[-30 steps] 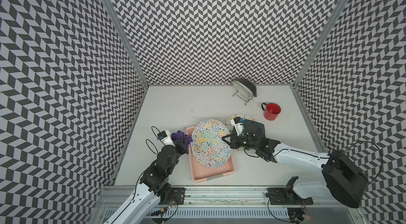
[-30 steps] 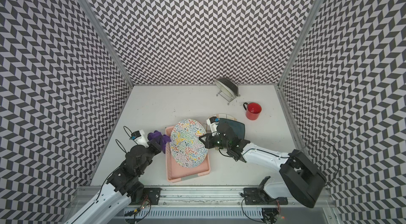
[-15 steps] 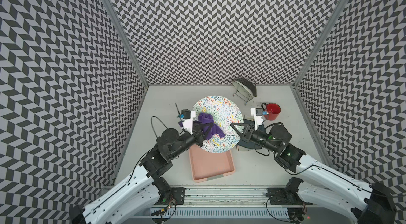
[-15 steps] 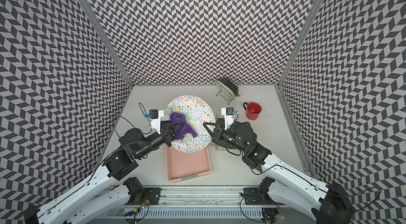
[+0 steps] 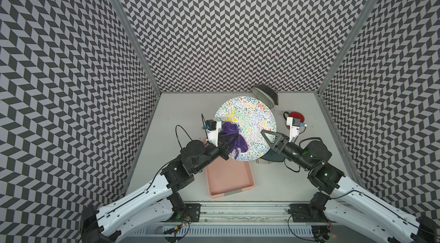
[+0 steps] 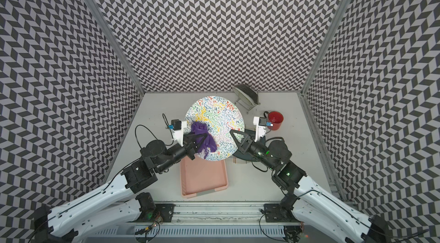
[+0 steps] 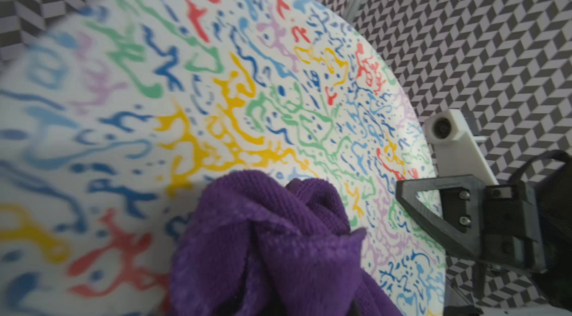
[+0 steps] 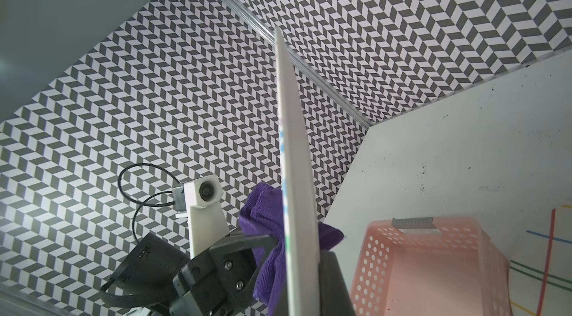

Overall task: Wipe the wet plate dry
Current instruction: Wipe the plate with towel.

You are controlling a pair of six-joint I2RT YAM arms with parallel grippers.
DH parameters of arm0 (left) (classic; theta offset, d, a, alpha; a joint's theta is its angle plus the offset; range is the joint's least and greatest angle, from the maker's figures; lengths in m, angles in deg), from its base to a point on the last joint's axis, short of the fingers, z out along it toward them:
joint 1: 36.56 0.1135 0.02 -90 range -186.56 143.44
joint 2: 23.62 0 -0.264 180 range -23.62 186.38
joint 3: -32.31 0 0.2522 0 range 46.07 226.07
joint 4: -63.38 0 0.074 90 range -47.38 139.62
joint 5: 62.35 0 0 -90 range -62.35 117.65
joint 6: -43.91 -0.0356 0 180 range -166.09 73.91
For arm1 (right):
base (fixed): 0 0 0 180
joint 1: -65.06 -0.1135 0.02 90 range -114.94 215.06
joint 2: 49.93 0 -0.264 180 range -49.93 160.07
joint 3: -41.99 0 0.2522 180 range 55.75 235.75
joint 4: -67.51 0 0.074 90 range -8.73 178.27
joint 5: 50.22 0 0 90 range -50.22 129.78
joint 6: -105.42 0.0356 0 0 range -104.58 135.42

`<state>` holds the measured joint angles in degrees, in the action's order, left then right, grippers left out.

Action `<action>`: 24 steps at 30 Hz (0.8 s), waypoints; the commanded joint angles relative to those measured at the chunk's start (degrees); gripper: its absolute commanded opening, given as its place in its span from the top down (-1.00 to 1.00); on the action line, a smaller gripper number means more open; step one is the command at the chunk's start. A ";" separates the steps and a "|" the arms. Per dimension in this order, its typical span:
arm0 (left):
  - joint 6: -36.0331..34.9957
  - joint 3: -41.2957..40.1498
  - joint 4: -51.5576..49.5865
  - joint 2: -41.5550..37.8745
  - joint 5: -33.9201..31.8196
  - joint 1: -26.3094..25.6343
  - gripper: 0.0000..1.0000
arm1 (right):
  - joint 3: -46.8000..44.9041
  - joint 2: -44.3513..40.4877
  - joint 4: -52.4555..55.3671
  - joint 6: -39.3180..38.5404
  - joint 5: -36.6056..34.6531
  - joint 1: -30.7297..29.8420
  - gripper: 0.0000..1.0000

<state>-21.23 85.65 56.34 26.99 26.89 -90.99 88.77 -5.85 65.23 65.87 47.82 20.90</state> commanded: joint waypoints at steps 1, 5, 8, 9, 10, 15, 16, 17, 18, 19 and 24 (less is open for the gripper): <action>-4.87 2.03 -0.91 9.59 9.46 -5.24 1.00 | 3.27 -0.38 -18.80 4.89 8.17 -1.25 1.00; 1.80 0.86 1.67 9.81 10.39 -0.20 1.00 | 5.02 -1.28 -17.09 3.41 7.58 -1.19 1.00; 5.27 0.39 -2.14 6.12 10.56 11.53 1.00 | 4.16 -2.88 -16.27 2.06 10.04 -1.26 1.00; 5.21 0.93 -4.39 5.04 9.43 15.29 1.00 | 3.73 -3.09 -16.31 1.49 11.82 -1.39 1.00; 4.64 1.95 -6.52 4.42 7.94 18.30 1.00 | 3.10 -3.26 -16.59 1.11 13.81 -1.68 1.00; -2.52 8.32 -9.66 7.27 13.78 21.65 1.00 | -0.39 -2.43 -17.06 -1.49 19.67 -3.93 1.00; -4.16 9.14 -8.39 8.77 16.81 19.43 1.00 | -0.60 -2.04 -17.98 -1.70 20.20 -4.27 1.00; -5.65 10.08 -8.02 10.61 17.19 15.97 1.00 | -0.62 -1.61 -19.04 -1.82 20.46 -4.34 1.00; -7.01 10.88 -8.01 12.34 15.38 12.11 1.00 | -0.54 -1.29 -19.75 -1.89 19.73 -4.33 1.00; -7.60 11.37 -7.95 13.72 13.41 8.94 1.00 | -0.47 -1.29 -20.29 -1.94 18.20 -4.27 1.00; -3.80 5.56 -5.94 15.34 10.59 6.04 1.00 | 4.34 -2.26 -14.15 -2.63 12.63 0.04 1.00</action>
<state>-25.25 96.20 56.89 40.87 40.69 -85.70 86.12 -4.83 68.58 65.35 55.82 19.70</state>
